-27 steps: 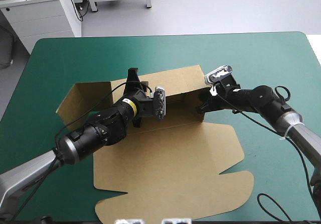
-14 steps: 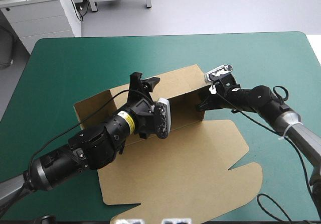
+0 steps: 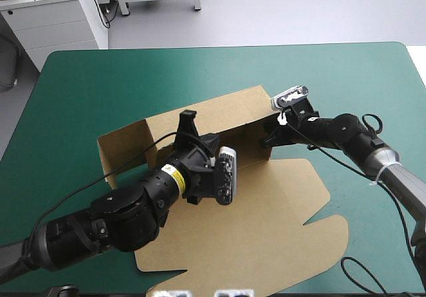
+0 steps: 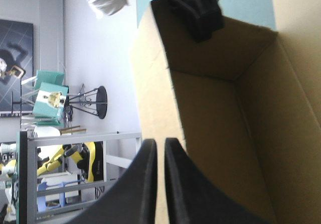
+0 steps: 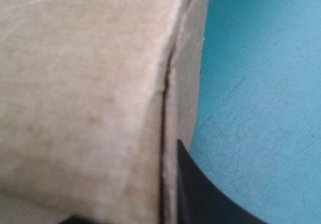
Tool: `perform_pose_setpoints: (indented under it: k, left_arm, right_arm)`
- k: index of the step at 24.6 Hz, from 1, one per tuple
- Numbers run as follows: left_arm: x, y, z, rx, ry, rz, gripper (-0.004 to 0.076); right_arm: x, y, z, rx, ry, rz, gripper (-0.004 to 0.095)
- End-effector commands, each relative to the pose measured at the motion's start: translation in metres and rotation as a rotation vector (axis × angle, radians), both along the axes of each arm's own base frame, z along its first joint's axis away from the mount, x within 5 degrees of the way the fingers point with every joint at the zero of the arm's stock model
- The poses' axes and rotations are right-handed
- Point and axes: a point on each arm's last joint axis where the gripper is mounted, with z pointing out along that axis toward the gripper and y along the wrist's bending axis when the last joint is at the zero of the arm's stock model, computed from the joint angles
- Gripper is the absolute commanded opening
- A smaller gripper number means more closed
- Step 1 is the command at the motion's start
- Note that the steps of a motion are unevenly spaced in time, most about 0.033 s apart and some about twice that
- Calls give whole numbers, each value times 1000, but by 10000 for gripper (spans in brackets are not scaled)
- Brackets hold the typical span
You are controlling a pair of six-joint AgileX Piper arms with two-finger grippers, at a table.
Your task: Fold the box
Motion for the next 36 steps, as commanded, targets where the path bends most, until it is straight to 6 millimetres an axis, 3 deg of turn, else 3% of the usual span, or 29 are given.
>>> perform_pose_setpoints:
  k: [1, 5, 7, 9, 13, 15, 20, 29, 36]
  left_arm:
    - [6, 11, 45, -108, -61, 54, 18]
    - [46, 43, 82, -272, 117, 182, 18]
    - [81, 82, 89, -383, 258, 354, 18]
    - [99, 115, 93, -507, 314, 475, 18]
    - [110, 176, 87, -674, 462, 701, 18]
    - [111, 197, 84, -727, 519, 781, 15]
    - [112, 219, 83, -765, 514, 863, 15]
    - [112, 221, 83, -780, 517, 871, 15]
    - [111, 221, 81, -765, 529, 882, 4]
  right_arm:
    - [2, -3, 21, 18, -83, -33, -18]
    - [2, -3, 20, 8, -87, -31, -18]
    - [2, -4, 20, -22, -97, -18, -19]
    - [1, -4, 22, -22, -104, -17, -19]
    - [-4, -8, 30, -71, -153, -4, -19]
    - [-8, -11, 36, -78, -159, -23, -19]
    - [-18, -17, 48, -104, -179, -46, -19]
    - [-32, -26, 74, -109, -88, -128, -19]
    - [-35, -30, 118, -112, -47, -190, -19]
